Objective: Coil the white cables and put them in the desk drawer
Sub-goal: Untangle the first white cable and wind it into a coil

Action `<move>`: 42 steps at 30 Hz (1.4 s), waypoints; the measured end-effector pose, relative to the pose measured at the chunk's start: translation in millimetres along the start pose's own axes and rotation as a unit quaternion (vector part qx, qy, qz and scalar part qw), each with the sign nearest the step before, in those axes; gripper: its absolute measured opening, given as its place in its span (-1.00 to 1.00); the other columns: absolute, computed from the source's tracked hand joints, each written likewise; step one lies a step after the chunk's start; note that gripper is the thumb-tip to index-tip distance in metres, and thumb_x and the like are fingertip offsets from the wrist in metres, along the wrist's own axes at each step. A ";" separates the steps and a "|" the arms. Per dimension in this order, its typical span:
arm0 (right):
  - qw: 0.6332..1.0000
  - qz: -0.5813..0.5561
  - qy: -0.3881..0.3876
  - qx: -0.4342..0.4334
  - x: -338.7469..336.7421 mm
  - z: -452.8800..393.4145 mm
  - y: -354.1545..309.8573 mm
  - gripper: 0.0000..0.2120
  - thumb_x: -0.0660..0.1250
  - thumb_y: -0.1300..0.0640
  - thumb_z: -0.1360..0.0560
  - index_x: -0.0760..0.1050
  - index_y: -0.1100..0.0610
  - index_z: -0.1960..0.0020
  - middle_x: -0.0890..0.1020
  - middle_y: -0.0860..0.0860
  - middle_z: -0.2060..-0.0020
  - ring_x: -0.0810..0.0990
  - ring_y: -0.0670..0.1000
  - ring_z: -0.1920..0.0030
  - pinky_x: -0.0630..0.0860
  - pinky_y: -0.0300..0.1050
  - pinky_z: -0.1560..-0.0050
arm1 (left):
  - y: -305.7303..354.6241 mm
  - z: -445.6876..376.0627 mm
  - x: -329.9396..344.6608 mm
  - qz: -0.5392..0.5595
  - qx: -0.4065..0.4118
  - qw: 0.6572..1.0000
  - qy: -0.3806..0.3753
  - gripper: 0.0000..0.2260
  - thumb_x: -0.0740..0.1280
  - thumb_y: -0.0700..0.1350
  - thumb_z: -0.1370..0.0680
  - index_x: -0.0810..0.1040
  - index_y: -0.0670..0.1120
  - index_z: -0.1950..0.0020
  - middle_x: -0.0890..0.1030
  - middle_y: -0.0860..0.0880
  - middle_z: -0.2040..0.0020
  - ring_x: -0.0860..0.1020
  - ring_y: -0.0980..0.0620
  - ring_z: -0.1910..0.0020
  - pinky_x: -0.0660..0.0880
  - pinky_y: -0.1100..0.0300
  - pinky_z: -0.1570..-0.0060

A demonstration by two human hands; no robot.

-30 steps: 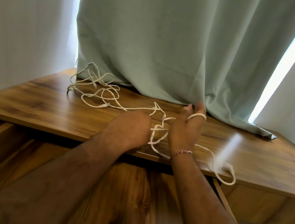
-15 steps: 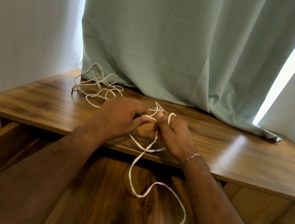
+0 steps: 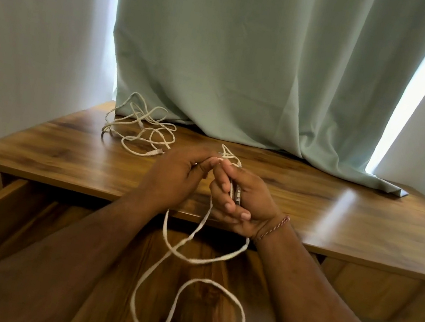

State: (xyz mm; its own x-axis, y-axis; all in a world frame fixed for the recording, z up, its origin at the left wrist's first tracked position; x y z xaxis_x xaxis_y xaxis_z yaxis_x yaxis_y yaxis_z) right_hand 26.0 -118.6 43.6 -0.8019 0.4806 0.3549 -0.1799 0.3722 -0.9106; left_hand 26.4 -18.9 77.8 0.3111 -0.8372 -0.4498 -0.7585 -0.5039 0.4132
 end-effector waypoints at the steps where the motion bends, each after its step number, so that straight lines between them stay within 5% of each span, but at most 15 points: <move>1: 1.000 -0.010 0.013 -0.026 -1.0 -0.2 -3.3 -0.57 0.04 0.02 -0.72 0.46 0.21 0.19 0.55 0.12 0.48 0.39 -0.15 0.68 0.29 -0.31 0.62 | -1.6 1.0 7.1 0.039 -0.035 0.999 -0.004 -0.79 0.21 0.04 -0.69 0.63 0.26 -0.10 0.63 0.35 0.11 0.61 0.28 0.05 0.48 0.32 0.02; 3: 0.994 -0.022 0.058 -0.087 -5.1 0.2 -11.3 -0.59 0.06 0.02 -0.71 0.51 0.20 0.16 0.58 0.12 0.42 0.45 -0.13 0.63 0.39 -0.29 0.58 | -9.0 5.7 25.4 0.109 -0.112 0.988 -0.015 -0.78 0.23 -0.05 -0.69 0.65 0.20 -0.07 0.70 0.23 0.06 0.65 0.20 0.02 0.54 0.20 -0.03; 7: 0.968 -0.070 0.137 -0.198 -10.0 10.8 -38.1 -0.66 0.15 0.04 -0.65 0.64 0.22 -0.04 0.68 0.10 0.26 0.64 -0.05 0.40 0.58 -0.24 0.40 | -24.2 19.9 50.4 0.199 -0.290 0.935 -0.043 -0.82 0.22 -0.11 -0.72 0.62 -0.02 -0.08 0.67 0.02 0.25 0.50 0.14 0.49 0.42 0.20 0.44; 9: 0.951 -0.076 0.174 -0.243 -16.3 18.6 -51.3 -0.66 0.14 0.08 -0.68 0.59 0.24 -0.24 0.72 0.11 0.09 0.72 -0.02 0.22 0.65 -0.22 0.28 | -23.4 24.3 56.3 0.232 -0.336 0.910 -0.076 -0.83 0.21 -0.09 -0.73 0.59 -0.03 -0.10 0.63 -0.10 0.23 0.41 0.09 0.55 0.36 0.21 0.52; 15: 0.912 -0.089 0.268 -0.297 -40.0 26.3 -53.2 -0.61 0.10 0.14 -0.72 0.37 0.32 -0.47 0.62 0.24 -0.32 0.62 0.16 -0.33 0.58 0.16 -0.30 | 2.0 25.7 70.1 0.233 -0.323 0.897 -0.192 -0.81 0.25 -0.06 -0.72 0.60 -0.07 0.00 0.50 -0.03 0.39 0.33 0.10 0.57 0.26 0.22 0.53; 17: 0.900 -0.058 0.313 -0.297 -44.8 28.8 -54.0 -0.66 0.09 0.20 -0.73 0.40 0.31 -0.43 0.63 0.24 -0.30 0.64 0.17 -0.31 0.51 0.26 -0.35 | 2.0 24.7 69.0 0.205 -0.324 0.903 -0.193 -0.76 0.29 -0.03 -0.70 0.59 -0.09 0.10 0.49 0.00 0.44 0.35 0.10 0.57 0.27 0.24 0.52; 22: 0.836 0.153 0.458 -0.262 -51.4 37.6 -61.4 -0.76 0.11 0.22 -0.73 0.52 0.20 -0.26 0.72 0.15 -0.13 0.73 0.06 -0.14 0.57 0.16 -0.32 | -1.8 16.2 48.2 0.127 -0.297 0.927 -0.189 -0.81 0.38 -0.01 -0.64 0.72 -0.03 0.10 0.55 0.08 0.47 0.44 0.19 0.54 0.36 0.34 0.49; 24: 0.781 0.336 0.475 -0.227 -46.0 36.8 -61.4 -0.82 0.16 0.15 -0.72 0.55 0.12 -0.14 0.73 0.09 -0.02 0.75 -0.01 -0.03 0.64 0.13 -0.21 | 3.0 13.6 42.8 0.112 -0.265 0.934 -0.211 -0.81 0.39 -0.09 -0.61 0.71 -0.06 0.16 0.56 0.07 0.46 0.46 0.16 0.51 0.38 0.31 0.44; 28: 0.596 0.629 0.462 -0.188 -24.2 30.8 -59.9 -0.76 0.20 0.04 -0.69 0.56 0.15 0.00 0.69 0.04 0.23 0.68 0.03 0.22 0.65 0.09 0.12 | 3.9 12.1 33.8 0.101 -0.245 0.932 -0.249 -0.77 0.36 -0.18 -0.58 0.67 -0.17 0.26 0.56 -0.12 0.44 0.46 0.07 0.51 0.42 0.24 0.44; 30: 0.563 0.674 0.438 -0.189 -12.4 24.2 -58.3 -0.68 0.18 0.00 -0.70 0.56 0.19 0.02 0.66 0.08 0.26 0.64 0.10 0.26 0.61 0.09 0.17 | 0.1 6.0 26.1 0.043 -0.208 0.948 -0.238 -0.78 0.38 -0.16 -0.55 0.68 -0.17 0.27 0.59 -0.15 0.39 0.45 0.13 0.48 0.44 0.18 0.35; 33: 0.507 0.747 0.404 -0.148 -0.5 14.4 -55.4 -0.60 0.13 -0.06 -0.71 0.56 0.17 0.08 0.65 0.09 0.23 0.61 0.14 0.23 0.53 0.03 0.16 | -5.1 -0.5 17.6 -0.015 -0.157 0.961 -0.228 -0.84 0.45 -0.06 -0.51 0.70 0.04 0.28 0.64 0.12 0.36 0.53 0.21 0.36 0.50 0.12 0.19; 35: 0.525 0.750 0.387 -0.111 -6.3 15.0 -54.5 -0.58 0.11 -0.10 -0.71 0.52 0.12 0.16 0.65 0.05 0.24 0.60 0.10 0.22 0.53 0.03 0.15 | -7.8 -4.5 5.7 -0.050 -0.125 0.971 -0.199 -0.87 0.51 0.05 -0.49 0.70 0.18 0.26 0.67 0.20 0.31 0.60 0.21 0.26 0.52 0.14 0.16; 39: 0.705 0.645 0.296 -0.010 -25.2 15.6 -38.0 -0.41 0.11 -0.16 -0.71 0.59 0.18 0.29 0.58 -0.06 0.50 0.53 -0.09 0.43 0.50 -0.06 0.23 | -14.9 -6.8 -6.6 -0.065 -0.059 0.981 -0.174 -0.95 0.52 0.07 -0.51 0.75 0.14 0.09 0.71 0.18 0.19 0.62 0.22 0.16 0.48 0.20 0.15; 42: 0.786 0.569 0.231 0.066 -23.0 12.0 -22.1 -0.27 0.02 -0.25 -0.70 0.60 0.27 0.28 0.44 0.02 0.60 0.37 -0.06 0.57 0.37 -0.22 0.40 | -17.1 -6.1 -7.4 -0.059 -0.029 0.983 -0.169 -0.92 0.49 0.02 -0.55 0.75 0.10 -0.02 0.70 0.16 0.12 0.62 0.21 0.11 0.55 0.13 0.07</move>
State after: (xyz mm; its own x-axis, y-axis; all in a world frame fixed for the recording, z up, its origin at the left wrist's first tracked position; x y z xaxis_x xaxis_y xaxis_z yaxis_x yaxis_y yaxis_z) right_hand 41.6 -147.4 53.0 -0.1986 0.6910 -0.6951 0.4226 -0.5795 -0.6968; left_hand 40.5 -5.4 78.9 0.1794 -0.6586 -0.7308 -0.6920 -0.6125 0.3821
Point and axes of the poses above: each hand's wrist, its own z-axis away from the middle knuckle, its own x-axis out of the palm, y = z × x, the point moved 8 cm from there along -z, towards the middle knuckle
